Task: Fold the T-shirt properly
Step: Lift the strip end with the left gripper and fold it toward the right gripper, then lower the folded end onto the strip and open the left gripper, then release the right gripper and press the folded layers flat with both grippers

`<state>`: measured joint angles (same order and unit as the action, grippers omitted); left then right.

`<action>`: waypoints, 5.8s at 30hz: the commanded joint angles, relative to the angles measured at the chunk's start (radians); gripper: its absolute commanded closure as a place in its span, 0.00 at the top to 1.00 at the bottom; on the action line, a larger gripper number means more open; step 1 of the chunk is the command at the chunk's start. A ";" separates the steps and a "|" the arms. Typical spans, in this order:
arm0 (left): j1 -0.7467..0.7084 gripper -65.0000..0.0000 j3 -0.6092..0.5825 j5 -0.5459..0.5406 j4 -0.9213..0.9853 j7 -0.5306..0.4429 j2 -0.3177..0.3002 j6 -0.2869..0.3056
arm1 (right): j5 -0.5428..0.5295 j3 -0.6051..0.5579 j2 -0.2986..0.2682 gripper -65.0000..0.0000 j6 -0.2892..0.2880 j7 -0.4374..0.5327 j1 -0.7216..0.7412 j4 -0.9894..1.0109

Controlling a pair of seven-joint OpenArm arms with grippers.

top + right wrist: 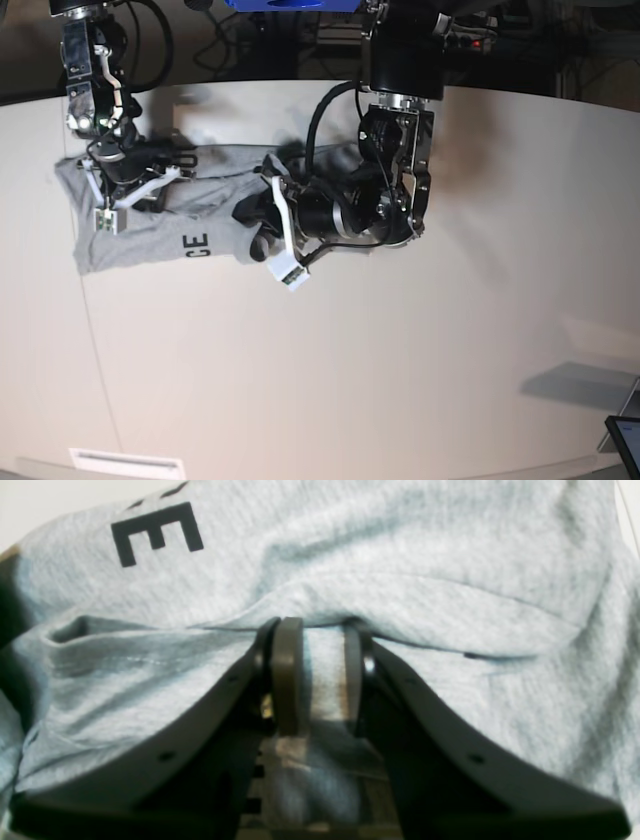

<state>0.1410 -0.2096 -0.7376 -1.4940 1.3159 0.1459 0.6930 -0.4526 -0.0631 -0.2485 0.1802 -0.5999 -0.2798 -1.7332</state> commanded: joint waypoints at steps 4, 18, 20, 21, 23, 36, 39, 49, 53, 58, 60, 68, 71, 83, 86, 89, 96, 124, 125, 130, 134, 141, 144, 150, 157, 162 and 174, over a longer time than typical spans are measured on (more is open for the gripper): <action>0.024 0.00 -0.001 -0.029 -0.013 -0.019 0.011 0.005 | 0.001 0.006 -0.008 0.22 -0.001 0.001 0.004 -0.009; 0.029 0.26 -0.003 -0.030 -0.018 -0.043 0.011 0.005 | 0.001 0.006 -0.010 0.22 -0.001 0.001 0.006 -0.007; 0.026 0.29 -0.004 -0.032 -0.020 -0.068 0.011 0.005 | 0.001 0.006 -0.010 0.22 -0.001 0.001 0.006 -0.007; 0.026 0.30 -0.004 -0.032 -0.020 -0.072 0.011 0.005 | 0.001 0.006 -0.010 0.22 -0.001 0.001 0.006 -0.007; 0.027 0.30 -0.004 -0.046 -0.018 -0.074 0.011 0.005 | 0.001 0.006 -0.010 0.22 -0.001 0.001 0.006 -0.007; 0.105 0.29 -0.121 -0.360 -0.020 -0.077 0.011 0.005 | 0.001 0.004 -0.010 0.22 -0.001 0.001 0.004 -0.001; 0.099 0.29 -0.116 -0.326 -0.040 -0.077 0.011 0.005 | 0.001 0.004 -0.010 0.22 -0.001 0.001 0.004 0.019; -0.002 0.00 -0.116 0.079 -0.429 -0.077 -0.179 0.005 | 0.001 -0.001 -0.008 0.22 -0.001 0.005 0.004 0.022; -0.059 0.00 -0.126 0.240 -0.429 -0.077 -0.193 0.005 | 0.001 -0.001 -0.008 0.22 -0.001 0.005 0.004 0.020; -0.116 0.00 -0.119 0.453 -0.429 -0.078 -0.190 0.005 | 0.001 -0.001 -0.008 0.22 -0.001 0.005 0.004 0.020; -0.117 0.00 -0.126 0.488 -0.428 -0.078 -0.190 0.005 | 0.001 -0.001 -0.008 0.22 -0.001 0.005 0.004 0.020; -0.123 0.00 -0.118 0.507 -0.426 -0.077 -0.194 0.005 | 0.001 -0.001 -0.008 0.22 -0.001 0.002 0.004 0.020; -0.149 0.00 -0.116 0.574 -0.428 -0.077 -0.193 0.005 | 0.001 -0.001 -0.008 0.22 -0.001 0.002 0.004 0.019; -0.177 0.00 -0.116 0.629 -0.388 -0.077 -0.225 0.005 | 0.001 -0.001 -0.008 0.22 -0.001 0.005 0.006 -0.096; -0.171 0.00 -0.116 0.631 -0.330 -0.077 -0.228 0.005 | 0.001 -0.001 -0.005 0.22 -0.001 0.005 0.004 -0.127; -0.157 0.00 -0.126 0.631 -0.285 -0.078 -0.246 0.005 | 0.001 -0.002 -0.004 0.22 -0.001 0.005 0.004 -0.159; -0.154 0.00 -0.107 0.629 -0.388 -0.078 -0.282 0.005 | -0.001 -0.060 -0.001 0.22 -0.005 0.004 -0.026 -0.256; 0.006 0.00 0.362 0.168 -0.491 0.080 -0.137 0.005 | -0.001 -0.469 0.082 0.23 -0.001 -0.177 0.287 -0.173; 0.006 0.00 0.362 0.172 -0.489 0.080 -0.137 0.005 | -0.001 -0.469 0.085 0.23 -0.001 -0.177 0.291 -0.159; 0.007 0.00 0.359 0.172 -0.440 0.080 -0.133 0.005 | -0.005 -0.470 0.104 0.23 -0.001 -0.177 0.297 -0.081; 0.001 0.00 0.364 0.172 -0.419 0.080 -0.133 0.005 | -0.004 -0.469 0.100 0.23 -0.001 -0.170 0.276 -0.032; -0.005 0.00 0.364 0.172 -0.412 0.080 -0.153 0.005 | -0.001 -0.387 0.099 0.22 -0.001 -0.174 0.207 -0.043; -0.005 0.00 0.355 0.174 -0.412 0.080 -0.168 0.005 | -0.001 -0.358 0.099 0.22 -0.001 -0.177 0.185 -0.064; -0.005 0.00 0.359 0.174 -0.372 0.080 -0.176 0.005 | 0.001 -0.329 0.076 0.22 -0.001 -0.177 0.159 -0.083; -0.004 0.00 0.364 0.174 -0.328 0.080 -0.199 0.005 | 0.001 -0.326 0.051 0.22 -0.001 -0.170 0.116 -0.083; -0.005 0.00 0.353 0.174 -0.326 0.061 -0.257 0.005 | 0.001 -0.324 0.045 0.22 -0.001 -0.168 0.098 -0.083; -0.007 0.00 0.353 0.378 -0.334 0.058 -0.435 0.005 | -0.001 -0.324 0.048 0.22 -0.001 -0.167 0.096 -0.083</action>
<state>0.1162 0.1421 -0.3450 -1.8084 1.3895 -0.2775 0.6971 -0.4484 -0.3901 -0.1982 0.1833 -0.7776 -0.1913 -1.7958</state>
